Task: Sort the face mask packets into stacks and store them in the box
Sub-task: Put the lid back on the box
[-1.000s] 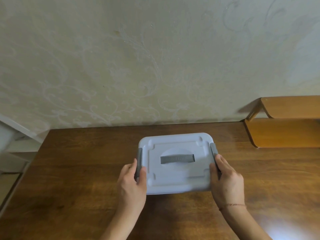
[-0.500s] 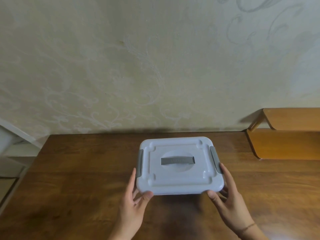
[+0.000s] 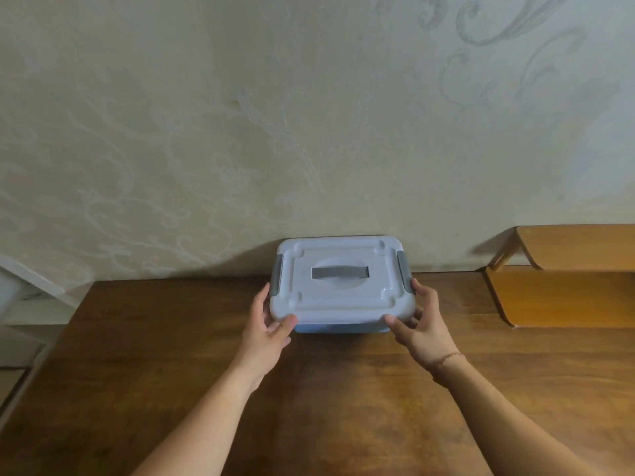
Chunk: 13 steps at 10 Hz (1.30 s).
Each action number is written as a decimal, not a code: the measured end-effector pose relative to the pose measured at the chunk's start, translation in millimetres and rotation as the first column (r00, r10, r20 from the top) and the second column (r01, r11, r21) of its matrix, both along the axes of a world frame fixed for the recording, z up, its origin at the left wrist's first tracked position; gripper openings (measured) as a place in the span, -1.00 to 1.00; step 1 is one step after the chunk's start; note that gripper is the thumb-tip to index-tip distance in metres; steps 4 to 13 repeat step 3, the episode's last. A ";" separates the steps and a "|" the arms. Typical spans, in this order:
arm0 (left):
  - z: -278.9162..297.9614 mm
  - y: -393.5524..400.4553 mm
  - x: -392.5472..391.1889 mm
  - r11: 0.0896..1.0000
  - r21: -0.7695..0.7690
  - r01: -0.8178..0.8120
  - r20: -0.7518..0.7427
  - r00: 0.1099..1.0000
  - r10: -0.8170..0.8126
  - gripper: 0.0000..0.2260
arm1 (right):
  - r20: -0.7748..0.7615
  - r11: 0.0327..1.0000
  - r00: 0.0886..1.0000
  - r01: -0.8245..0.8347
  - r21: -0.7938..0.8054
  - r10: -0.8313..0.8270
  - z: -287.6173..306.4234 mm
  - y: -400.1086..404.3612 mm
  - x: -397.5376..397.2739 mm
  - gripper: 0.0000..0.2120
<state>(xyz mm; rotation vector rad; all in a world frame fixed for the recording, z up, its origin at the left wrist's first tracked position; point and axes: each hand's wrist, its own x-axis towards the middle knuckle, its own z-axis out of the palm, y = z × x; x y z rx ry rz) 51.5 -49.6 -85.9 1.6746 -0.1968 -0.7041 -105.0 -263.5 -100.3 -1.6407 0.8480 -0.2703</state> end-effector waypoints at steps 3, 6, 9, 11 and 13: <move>4.9 15.8 -13.1 0.963 0.268 -0.001 0.121 0.992 -0.032 -0.25 | -0.234 0.983 0.972 -0.060 -0.174 0.018 19.2 12.2 -11.3 -0.13; 4.9 15.8 -13.1 0.963 0.268 -0.001 0.121 0.992 -0.032 -0.25 | -0.234 0.983 0.972 -0.060 -0.174 0.018 19.2 12.2 -11.3 -0.13; 4.9 15.8 -13.1 0.963 0.268 -0.001 0.121 0.992 -0.032 -0.25 | -0.234 0.983 0.972 -0.060 -0.174 0.018 19.2 12.2 -11.3 -0.13; 4.9 15.8 -13.1 0.963 0.268 -0.001 0.121 0.992 -0.032 -0.25 | -0.234 0.983 0.972 -0.060 -0.174 0.018 19.2 12.2 -11.3 -0.13; 4.9 15.8 -13.1 0.963 0.268 -0.001 0.121 0.992 -0.032 -0.25 | -0.234 0.983 0.972 -0.060 -0.174 0.018 19.2 12.2 -11.3 -0.13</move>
